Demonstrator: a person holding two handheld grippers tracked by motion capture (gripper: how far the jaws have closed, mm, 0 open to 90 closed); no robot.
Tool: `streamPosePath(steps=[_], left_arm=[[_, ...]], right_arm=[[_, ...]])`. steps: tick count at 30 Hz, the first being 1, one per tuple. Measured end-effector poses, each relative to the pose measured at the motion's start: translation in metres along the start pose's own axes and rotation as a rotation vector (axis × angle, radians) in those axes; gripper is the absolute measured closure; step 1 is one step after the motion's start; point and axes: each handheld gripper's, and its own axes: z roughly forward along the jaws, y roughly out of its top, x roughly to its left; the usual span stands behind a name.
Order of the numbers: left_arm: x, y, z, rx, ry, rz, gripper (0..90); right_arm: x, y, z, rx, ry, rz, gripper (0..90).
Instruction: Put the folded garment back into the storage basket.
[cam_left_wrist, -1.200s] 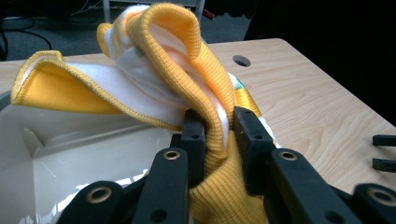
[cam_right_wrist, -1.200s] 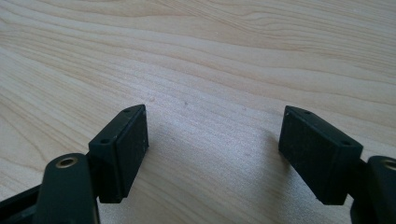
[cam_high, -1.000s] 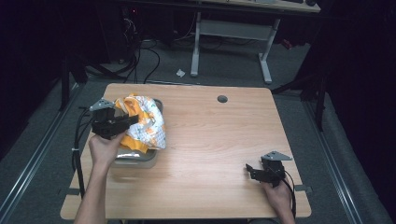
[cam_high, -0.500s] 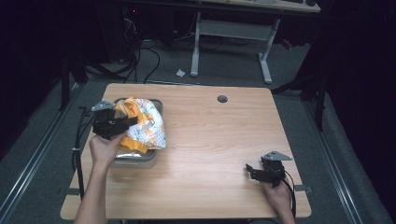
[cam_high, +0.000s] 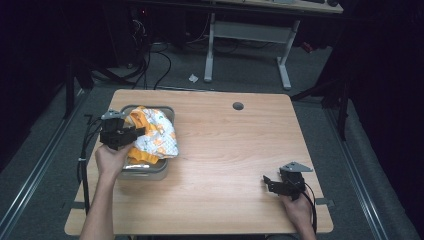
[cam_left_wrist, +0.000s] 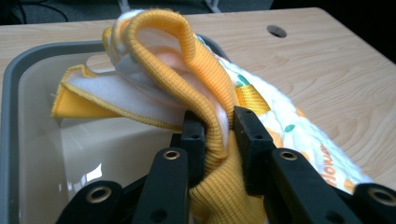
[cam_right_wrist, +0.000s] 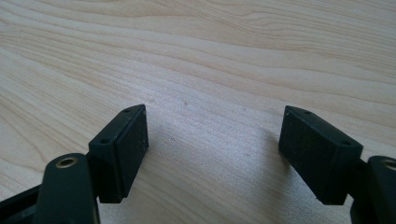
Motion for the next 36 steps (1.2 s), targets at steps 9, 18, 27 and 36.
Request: streamPosePath(steps=[9, 18, 27, 36], left_arm=[[0.011, -0.009, 0.007, 0.033, 0.026, -0.011, 75.3], [0.015, -0.012, 0.023, 0.092, 0.056, 0.009, 74.8], [0.020, -0.012, 0.028, 0.131, 0.086, 0.000, 74.2], [0.021, -0.010, 0.037, 0.164, 0.135, -0.018, 72.3]], right_arm=[[0.000, 0.000, 0.000, 0.000, 0.000, 0.000, 24.4], [0.000, 0.000, 0.000, 0.000, 0.000, 0.000, 24.4], [0.000, 0.000, 0.000, 0.000, 0.000, 0.000, 24.4], [0.000, 0.000, 0.000, 0.000, 0.000, 0.000, 24.4]])
